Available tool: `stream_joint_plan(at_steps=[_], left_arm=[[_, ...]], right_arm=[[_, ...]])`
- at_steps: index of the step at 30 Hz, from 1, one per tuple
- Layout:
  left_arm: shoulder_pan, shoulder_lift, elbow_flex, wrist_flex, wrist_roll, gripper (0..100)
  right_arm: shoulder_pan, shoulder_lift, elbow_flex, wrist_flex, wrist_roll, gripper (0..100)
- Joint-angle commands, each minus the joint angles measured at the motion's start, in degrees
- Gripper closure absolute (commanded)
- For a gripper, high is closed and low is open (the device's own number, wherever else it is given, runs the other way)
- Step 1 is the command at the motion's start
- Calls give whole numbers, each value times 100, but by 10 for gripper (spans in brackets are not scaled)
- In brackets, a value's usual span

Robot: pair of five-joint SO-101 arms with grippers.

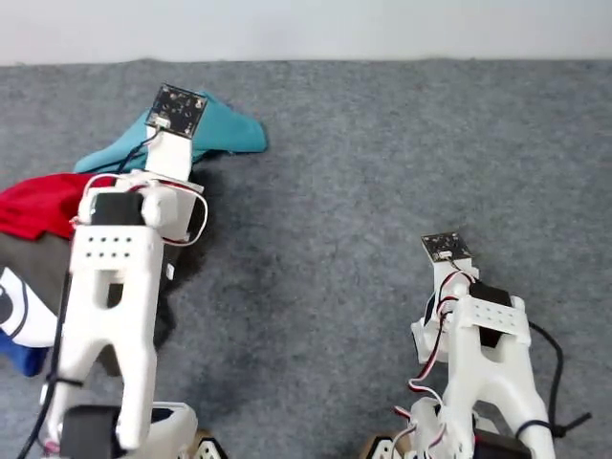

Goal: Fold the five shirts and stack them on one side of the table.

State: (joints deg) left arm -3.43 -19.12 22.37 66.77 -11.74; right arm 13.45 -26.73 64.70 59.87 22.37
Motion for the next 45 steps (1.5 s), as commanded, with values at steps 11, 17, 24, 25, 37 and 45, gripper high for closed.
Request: stream_joint_plan(at_steps=[11, 17, 24, 25, 37, 45], left_arm=[[1591, -1644, -2105, -158, 114, 987], [1987, -1389, -3187, 176, 123, 987], [1723, -897, -3960, 545, 105, 987], [1556, -818, -3899, 536, 105, 987], [-914, 53, -2897, 510, 105, 986], [-1960, 316, -1974, 510, 132, 986]], right_arm=[[40, -40, 149, -286, 35, 768], [40, -40, 149, -286, 35, 768], [40, -40, 149, -286, 35, 768], [40, -40, 149, -277, 35, 768], [-2378, -48, -466, 189, 0, 768], [-4330, 163, -2092, 611, -308, 768]])
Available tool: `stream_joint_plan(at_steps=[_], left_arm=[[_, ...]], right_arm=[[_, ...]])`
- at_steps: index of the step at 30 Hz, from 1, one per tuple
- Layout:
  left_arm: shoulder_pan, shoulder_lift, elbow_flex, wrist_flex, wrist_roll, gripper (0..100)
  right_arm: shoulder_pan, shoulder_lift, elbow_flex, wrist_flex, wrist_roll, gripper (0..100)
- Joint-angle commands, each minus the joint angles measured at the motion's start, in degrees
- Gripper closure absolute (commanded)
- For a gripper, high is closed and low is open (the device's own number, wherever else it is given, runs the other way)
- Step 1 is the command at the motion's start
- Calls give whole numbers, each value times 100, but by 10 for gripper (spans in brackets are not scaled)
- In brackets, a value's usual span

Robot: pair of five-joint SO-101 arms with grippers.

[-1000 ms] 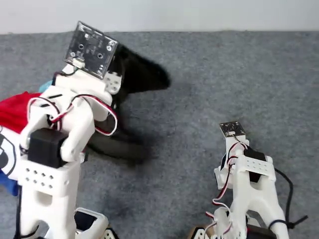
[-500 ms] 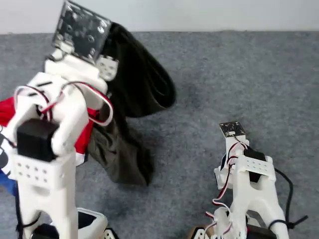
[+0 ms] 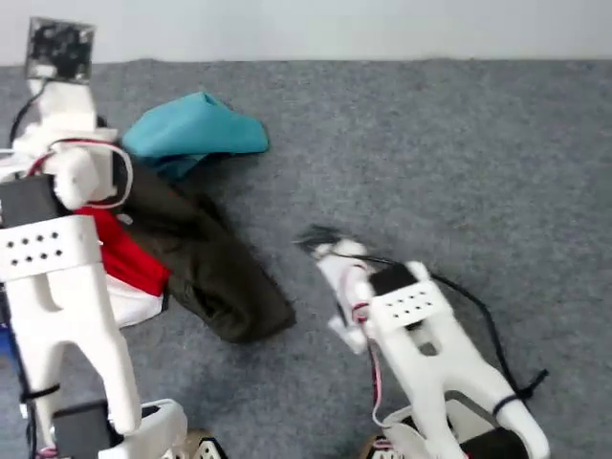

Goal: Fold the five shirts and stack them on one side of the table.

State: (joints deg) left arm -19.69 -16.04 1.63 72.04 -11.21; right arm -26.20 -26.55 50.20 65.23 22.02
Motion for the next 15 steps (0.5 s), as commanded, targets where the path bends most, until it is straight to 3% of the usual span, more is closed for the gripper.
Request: stream_joint_plan(at_steps=[1, 10, 15], left_arm=[[-440, 9, 180, -18, 88, 986], [-571, 9, 330, 185, 88, 986], [-571, 9, 479, 193, 88, 986]], right_arm=[[-435, 321, -791, 66, -431, 768], [-1349, 2703, -2233, 119, -589, 768], [-1903, 3846, -3587, 769, -580, 768]])
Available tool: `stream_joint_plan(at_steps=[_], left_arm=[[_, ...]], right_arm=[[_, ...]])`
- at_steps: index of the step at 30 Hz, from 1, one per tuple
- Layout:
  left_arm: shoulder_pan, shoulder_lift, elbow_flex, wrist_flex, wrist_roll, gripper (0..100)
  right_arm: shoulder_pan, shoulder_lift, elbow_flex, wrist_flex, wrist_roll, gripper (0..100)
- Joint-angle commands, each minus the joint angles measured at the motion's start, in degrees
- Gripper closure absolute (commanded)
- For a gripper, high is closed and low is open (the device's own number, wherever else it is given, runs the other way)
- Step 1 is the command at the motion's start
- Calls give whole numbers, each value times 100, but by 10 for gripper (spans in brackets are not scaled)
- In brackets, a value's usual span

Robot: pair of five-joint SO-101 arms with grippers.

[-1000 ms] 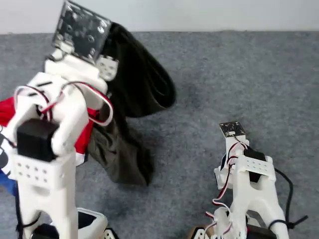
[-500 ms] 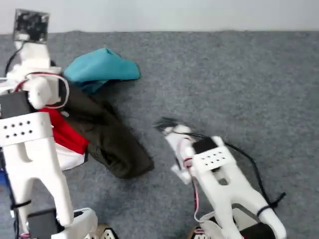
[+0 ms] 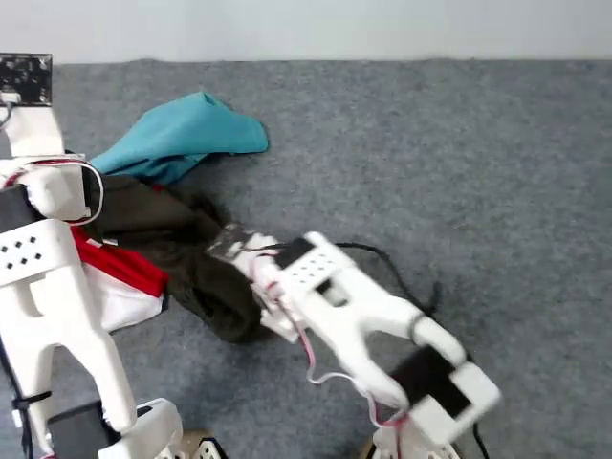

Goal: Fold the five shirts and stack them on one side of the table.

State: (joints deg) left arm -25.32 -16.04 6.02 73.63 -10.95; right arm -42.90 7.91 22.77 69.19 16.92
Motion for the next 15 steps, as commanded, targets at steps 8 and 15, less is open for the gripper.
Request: stream_joint_plan(at_steps=[8, 15], left_arm=[[-9, 18, 321, -9, 62, 986], [-9, 18, 321, -9, 62, 986]], right_arm=[[-295, 1499, -2558, 1130, -62, 774], [-277, 2273, -3121, 1086, -62, 908]])
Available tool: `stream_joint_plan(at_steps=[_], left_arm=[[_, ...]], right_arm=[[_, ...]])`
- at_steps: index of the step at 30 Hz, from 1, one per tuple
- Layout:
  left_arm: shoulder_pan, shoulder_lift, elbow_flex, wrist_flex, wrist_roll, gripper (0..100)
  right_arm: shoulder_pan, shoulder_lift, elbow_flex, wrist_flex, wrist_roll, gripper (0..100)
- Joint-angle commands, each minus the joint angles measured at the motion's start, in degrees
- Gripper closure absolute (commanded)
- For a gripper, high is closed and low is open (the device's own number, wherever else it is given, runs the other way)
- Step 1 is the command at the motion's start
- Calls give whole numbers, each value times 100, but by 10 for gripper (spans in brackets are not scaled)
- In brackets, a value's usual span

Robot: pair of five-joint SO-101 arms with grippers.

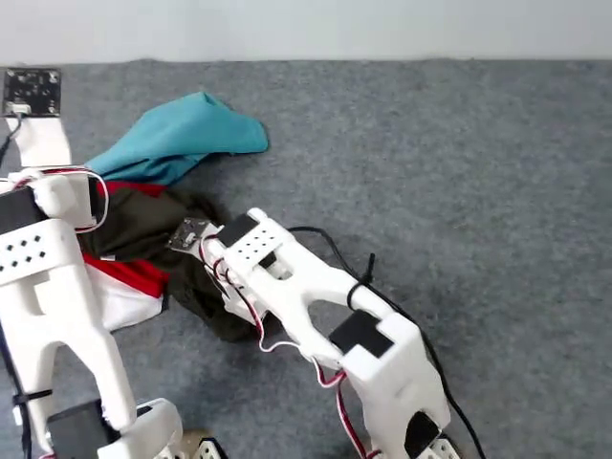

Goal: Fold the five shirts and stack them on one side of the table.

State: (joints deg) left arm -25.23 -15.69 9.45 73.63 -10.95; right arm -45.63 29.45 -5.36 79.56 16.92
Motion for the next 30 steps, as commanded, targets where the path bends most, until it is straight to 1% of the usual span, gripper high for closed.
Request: stream_joint_plan(at_steps=[1, 8, 13, 16, 18, 30], left_arm=[[-18, -18, -22, -9, 62, 986], [-18, 9, -22, -9, 62, 986], [-18, 18, -13, -9, 62, 986], [-18, 18, -13, 0, 62, 986], [-18, 18, -13, 0, 62, 986], [-18, 18, -13, 26, 62, 986]], right_arm=[[-4, 207, -325, 48, -62, 909], [22, 295, -642, 127, -62, 913], [75, 295, -1240, 787, -35, 911], [101, 321, -1398, 1156, 360, 909], [110, 303, -1407, 1279, 484, 909], [127, 295, -1415, 1411, 484, 909]])
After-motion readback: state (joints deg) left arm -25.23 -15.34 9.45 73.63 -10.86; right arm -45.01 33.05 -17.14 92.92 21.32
